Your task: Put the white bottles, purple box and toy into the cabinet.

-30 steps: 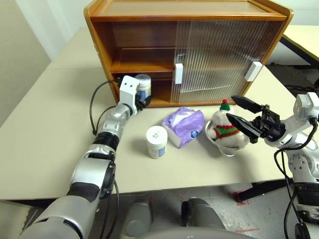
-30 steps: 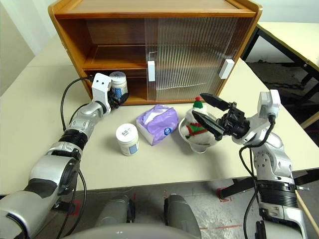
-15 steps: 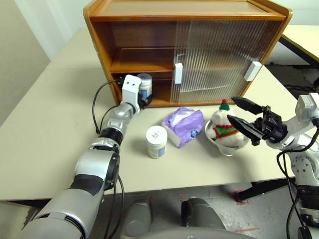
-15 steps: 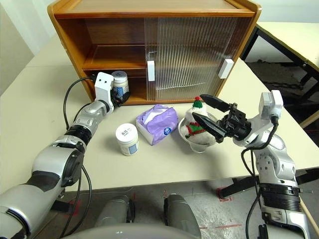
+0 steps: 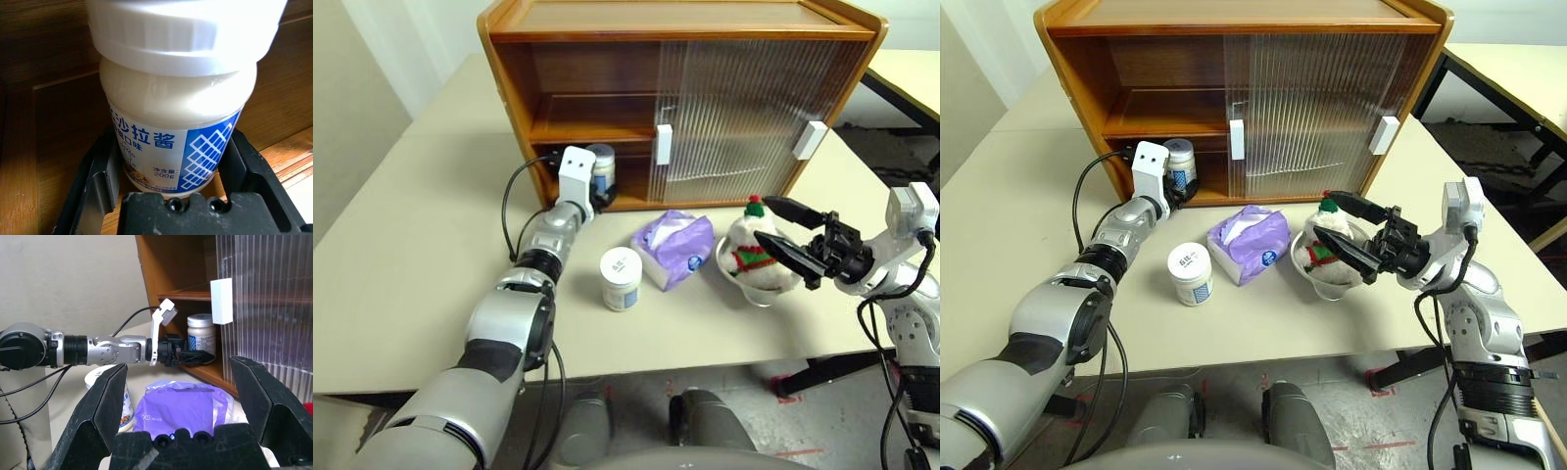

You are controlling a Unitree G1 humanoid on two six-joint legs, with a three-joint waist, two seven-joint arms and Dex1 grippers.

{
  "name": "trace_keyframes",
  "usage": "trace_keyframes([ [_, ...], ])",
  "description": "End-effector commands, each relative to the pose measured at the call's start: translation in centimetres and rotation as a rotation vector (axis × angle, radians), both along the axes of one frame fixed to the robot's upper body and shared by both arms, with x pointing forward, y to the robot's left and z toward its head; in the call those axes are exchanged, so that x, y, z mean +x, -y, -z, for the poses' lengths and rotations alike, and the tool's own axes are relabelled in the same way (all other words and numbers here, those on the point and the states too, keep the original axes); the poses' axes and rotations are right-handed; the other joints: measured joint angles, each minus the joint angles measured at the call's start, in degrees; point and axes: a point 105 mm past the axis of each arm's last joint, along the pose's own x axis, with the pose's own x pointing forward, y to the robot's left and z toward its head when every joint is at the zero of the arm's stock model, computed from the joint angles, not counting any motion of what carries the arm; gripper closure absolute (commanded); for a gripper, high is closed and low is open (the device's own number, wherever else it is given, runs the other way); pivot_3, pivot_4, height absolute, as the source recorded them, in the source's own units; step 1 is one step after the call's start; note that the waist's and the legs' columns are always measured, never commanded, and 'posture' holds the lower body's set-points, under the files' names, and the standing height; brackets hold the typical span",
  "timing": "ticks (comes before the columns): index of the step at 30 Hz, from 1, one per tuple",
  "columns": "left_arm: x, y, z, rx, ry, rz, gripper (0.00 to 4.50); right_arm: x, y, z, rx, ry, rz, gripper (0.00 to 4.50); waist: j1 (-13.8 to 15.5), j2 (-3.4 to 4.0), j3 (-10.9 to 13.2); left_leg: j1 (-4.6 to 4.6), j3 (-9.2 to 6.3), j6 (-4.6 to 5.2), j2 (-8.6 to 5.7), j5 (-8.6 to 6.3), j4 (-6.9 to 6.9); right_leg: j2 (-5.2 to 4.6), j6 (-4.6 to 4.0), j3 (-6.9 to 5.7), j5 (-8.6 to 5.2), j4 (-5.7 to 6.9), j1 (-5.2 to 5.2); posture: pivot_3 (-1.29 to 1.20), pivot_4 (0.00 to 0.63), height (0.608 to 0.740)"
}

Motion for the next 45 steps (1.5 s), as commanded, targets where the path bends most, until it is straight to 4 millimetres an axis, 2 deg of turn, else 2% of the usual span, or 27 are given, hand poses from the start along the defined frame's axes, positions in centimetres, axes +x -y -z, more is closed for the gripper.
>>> trace_keyframes([
  [1, 0.4, 0.7, -0.6, -0.004, 0.002, 0.01, 1.41, -0.2, -0.2, -0.1, -0.012, 0.0, -0.002, 0.0, 0.0, 0.0, 0.0, 0.0, 0.0, 0.0, 0.0, 0.0, 0.0, 0.0, 0.0, 0.0, 0.0, 0.0, 0.0, 0.07, 0.0, 0.74],
  [11, 0.2, 1.3, -0.2, -0.006, -0.013, 0.022, 1.41, -0.4, -0.4, 0.0, -0.017, -0.007, -0.008, 0.0, 0.0, -0.05, 0.0, 0.0, 0.0, 0.0, -0.02, 0.0, 0.01, 0.0, 0.01, 0.0, 0.0, 0.01, 0.0, 0.08, 0.002, 0.74],
  [15, 0.1, 1.6, -0.1, -0.009, -0.015, 0.036, 0.05, -0.3, -0.5, 0.0, -0.016, -0.01, -0.013, 0.0, 0.1, -0.06, 0.0, 0.0, 0.0, 0.0, -0.02, 0.0, 0.02, 0.0, 0.01, 0.0, 0.0, 0.01, 0.0, 0.09, 0.006, 0.74],
  [16, 0.1, 1.6, -0.1, -0.009, -0.016, 0.037, 0.02, -0.3, -0.5, 0.0, -0.015, -0.011, -0.014, 0.0, 0.1, -0.06, 0.0, 0.0, 0.0, 0.0, -0.02, 0.0, 0.02, 0.0, 0.01, 0.0, 0.0, 0.02, 0.0, 0.09, 0.006, 0.74],
  [26, -0.3, 1.0, 0.3, -0.028, -0.017, 0.049, 0.02, -0.1, -0.8, 0.2, -0.011, -0.013, -0.026, 0.0, 0.2, -0.06, 0.0, 0.0, -0.01, 0.01, -0.03, 0.01, 0.02, 0.0, 0.01, 0.0, 0.0, 0.02, 0.0, 0.11, 0.006, 0.74],
  [39, -1.6, -0.5, 1.0, -0.034, 0.005, 0.05, 0.02, 0.5, -1.5, 0.6, 0.001, -0.011, -0.057, 0.0, 0.6, -0.12, -0.1, 0.02, -0.08, 0.02, -0.02, 0.01, 0.07, -0.02, 0.0, 0.04, 0.05, 0.08, 0.01, 0.14, 0.001, 0.74],
  [45, -2.4, -0.5, 0.8, -0.04, 0.014, 0.058, 0.02, 0.6, -1.5, 0.7, 0.002, -0.009, -0.062, 0.0, 0.7, -0.17, -0.1, 0.02, -0.1, 0.03, 0.0, 0.02, 0.07, -0.03, -0.08, 0.05, 0.11, 0.08, 0.01, 0.14, 0.0, 0.74],
])
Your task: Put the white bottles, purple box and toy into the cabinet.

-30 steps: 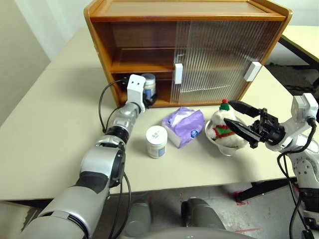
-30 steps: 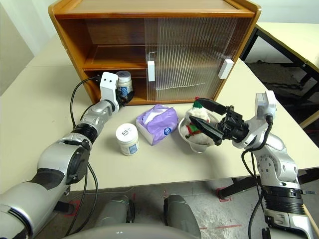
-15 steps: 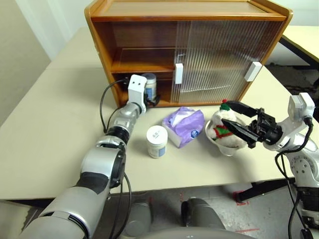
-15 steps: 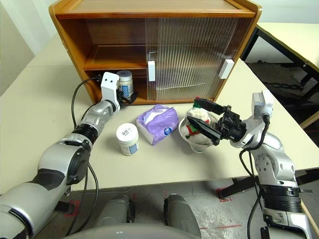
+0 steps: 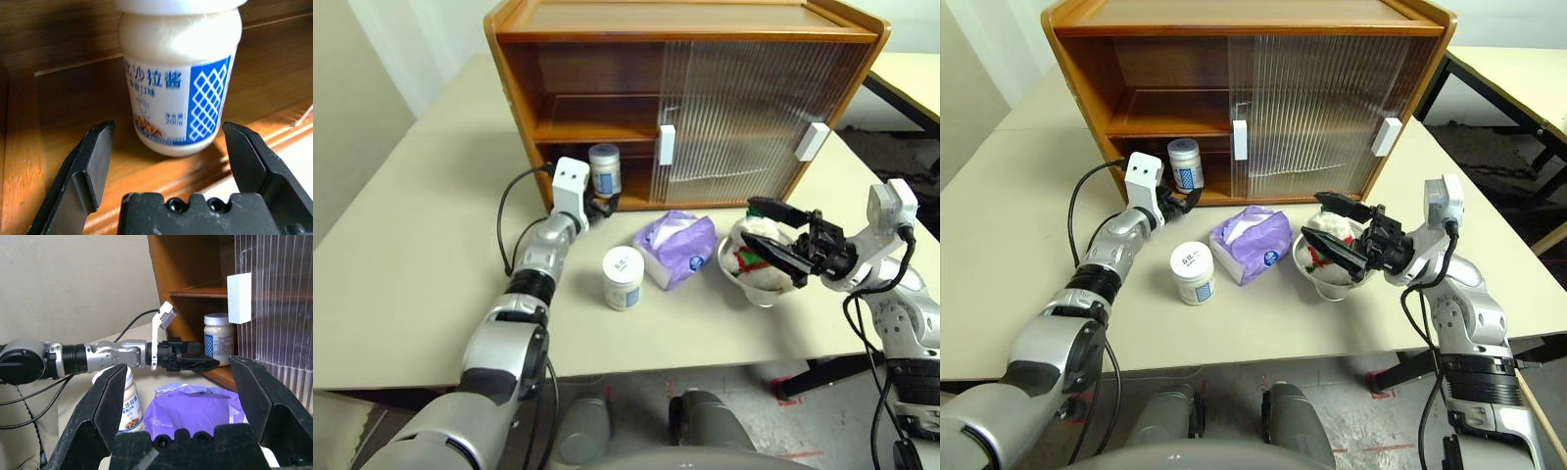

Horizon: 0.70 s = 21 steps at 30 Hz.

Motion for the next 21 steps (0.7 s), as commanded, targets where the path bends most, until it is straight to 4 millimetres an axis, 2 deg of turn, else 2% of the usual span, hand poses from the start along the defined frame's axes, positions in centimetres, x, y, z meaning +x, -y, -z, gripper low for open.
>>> trace_keyframes([
  [1, -0.5, 0.2, -0.2, -0.008, -0.002, 0.016, 0.02, 0.1, -0.2, 0.1, -0.003, 0.009, -0.009, 0.0, 0.0, -0.01, 0.0, 0.0, 0.0, 0.0, 0.0, 0.0, 0.01, 0.0, -0.01, 0.0, 0.01, 0.0, 0.0, 0.14, 0.0, 0.74],
  [9, -1.8, -0.3, -0.1, -0.037, -0.013, 0.016, 0.02, 0.0, -0.3, 0.3, -0.001, 0.011, -0.008, 0.0, -0.1, -0.03, 0.0, 0.04, 0.01, 0.0, 0.02, 0.0, 0.01, 0.0, -0.04, 0.03, 0.04, 0.03, 0.01, 0.14, 0.0, 0.74],
  [11, -2.0, -0.8, -0.6, -0.05, 0.001, 0.005, 0.37, -0.1, -0.3, 0.4, 0.001, 0.009, -0.007, 0.0, -0.1, -0.03, 0.0, 0.05, 0.0, 0.0, 0.03, 0.0, 0.01, 0.0, -0.05, 0.03, 0.05, 0.03, 0.01, 0.14, 0.0, 0.74],
  [13, -2.1, -1.1, -0.8, -0.055, 0.008, -0.004, 0.94, -0.1, -0.4, 0.5, 0.002, 0.008, -0.007, 0.0, 0.0, -0.04, 0.0, 0.06, 0.01, 0.0, 0.03, 0.0, 0.01, 0.0, -0.05, 0.04, 0.05, 0.04, 0.01, 0.14, 0.0, 0.74],
  [21, -1.2, -1.8, -2.3, -0.051, 0.055, -0.071, 4.02, 0.1, -0.7, 0.7, 0.001, 0.004, -0.013, 0.0, 0.1, -0.08, -0.1, 0.08, 0.01, 0.0, 0.03, 0.0, 0.03, 0.0, -0.02, 0.05, 0.07, 0.04, 0.03, 0.15, 0.0, 0.74],
])
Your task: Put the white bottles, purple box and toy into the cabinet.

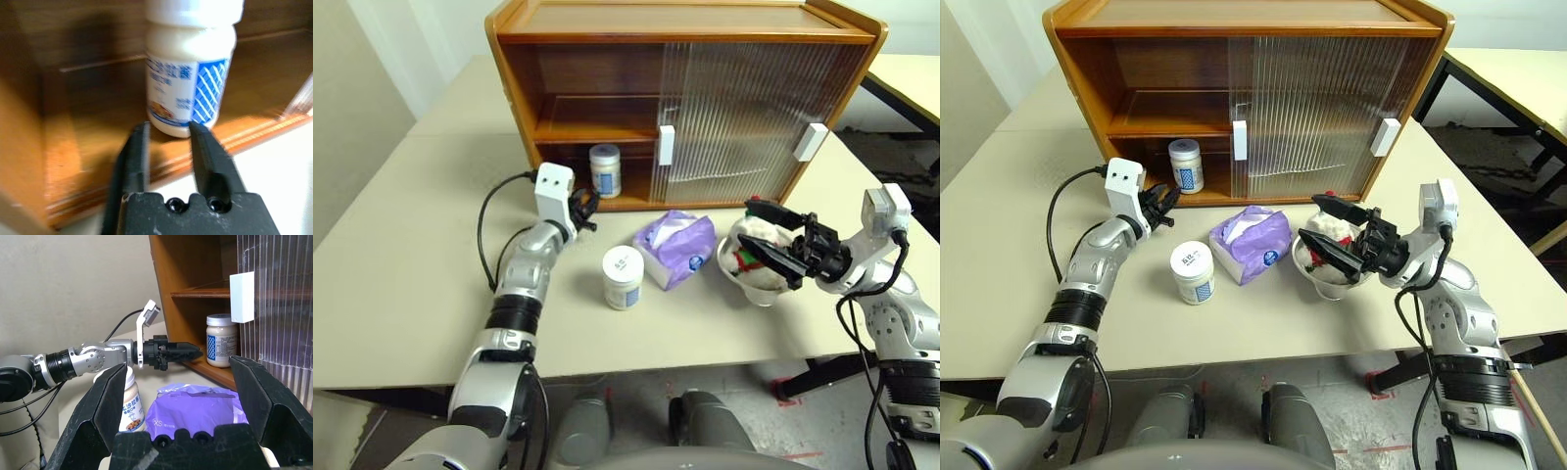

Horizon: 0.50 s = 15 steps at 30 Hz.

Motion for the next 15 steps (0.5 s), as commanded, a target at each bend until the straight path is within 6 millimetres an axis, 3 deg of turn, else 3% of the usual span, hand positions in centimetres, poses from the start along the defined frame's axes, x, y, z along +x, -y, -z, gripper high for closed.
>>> trace_keyframes([
  [1, 0.7, 0.0, -0.7, -0.005, 0.014, -0.029, 4.44, 0.1, -0.2, 0.3, -0.009, -0.002, -0.008, 0.0, 0.1, -0.01, 0.0, 0.0, 0.0, 0.0, 0.0, 0.0, 0.0, 0.0, 0.0, 0.0, 0.0, 0.0, 0.0, 0.15, 0.0, 0.74],
  [15, 2.7, 1.3, -0.5, 0.02, 0.005, -0.051, 4.48, -0.1, 0.2, 0.1, -0.019, 0.008, 0.006, 0.0, 1.2, -0.05, 0.0, 0.0, 0.03, -0.01, -0.03, -0.01, 0.0, 0.01, 0.02, 0.0, 0.0, -0.04, 0.0, 0.12, 0.0, 0.74],
])
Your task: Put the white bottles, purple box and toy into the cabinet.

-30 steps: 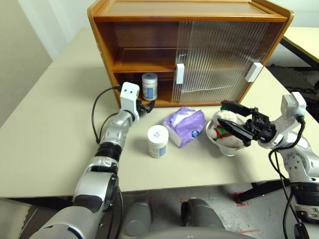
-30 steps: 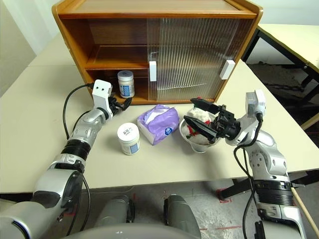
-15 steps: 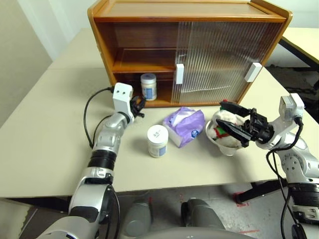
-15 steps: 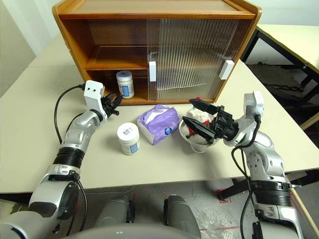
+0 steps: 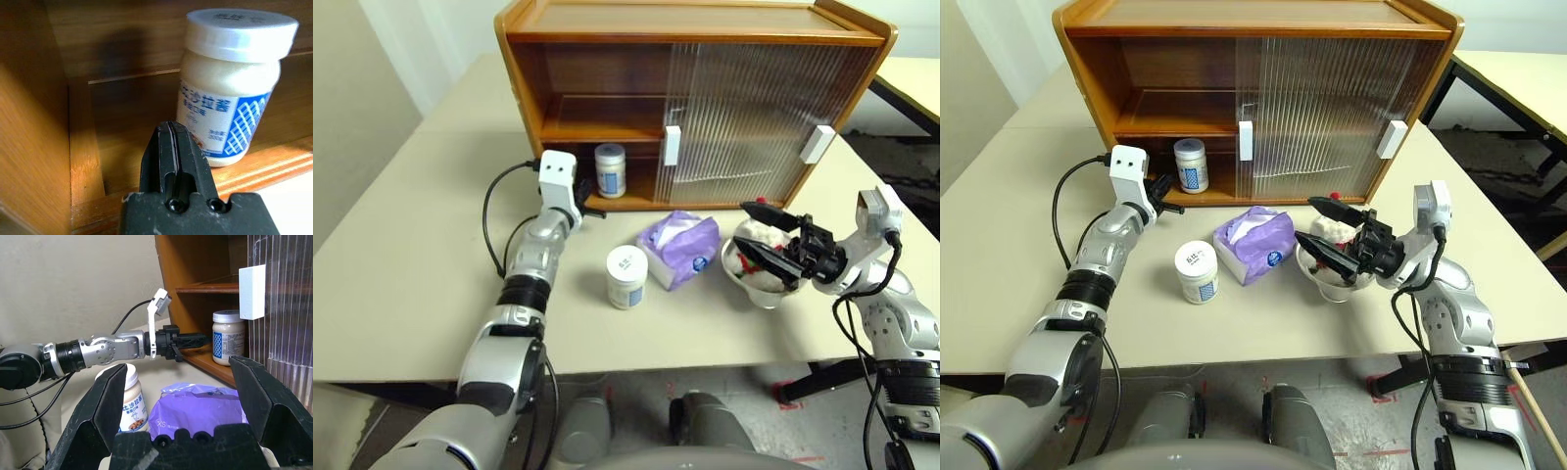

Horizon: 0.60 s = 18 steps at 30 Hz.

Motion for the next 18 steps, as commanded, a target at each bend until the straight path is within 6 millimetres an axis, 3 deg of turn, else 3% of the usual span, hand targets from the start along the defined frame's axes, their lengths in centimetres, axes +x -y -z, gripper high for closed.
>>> trace_keyframes([
  [1, 0.5, 0.7, 0.1, 0.02, -0.003, 0.013, 4.48, -0.1, 0.4, -0.2, -0.014, 0.016, 0.014, 0.0, 0.1, 0.0, 0.0, 0.0, 0.0, -0.01, 0.0, 0.0, 0.0, 0.0, 0.0, 0.0, 0.0, 0.0, 0.0, 0.12, 0.0, 0.74],
  [18, 1.4, 2.9, -0.2, 0.01, -0.016, 0.079, 4.48, -0.2, 0.3, 0.0, -0.006, 0.016, 0.021, 0.0, 0.4, -0.01, 0.0, -0.23, 0.07, -0.05, 0.0, -0.03, 0.61, -0.03, 0.16, -0.32, 0.17, 0.02, 0.14, 0.11, 0.0, 0.74],
])
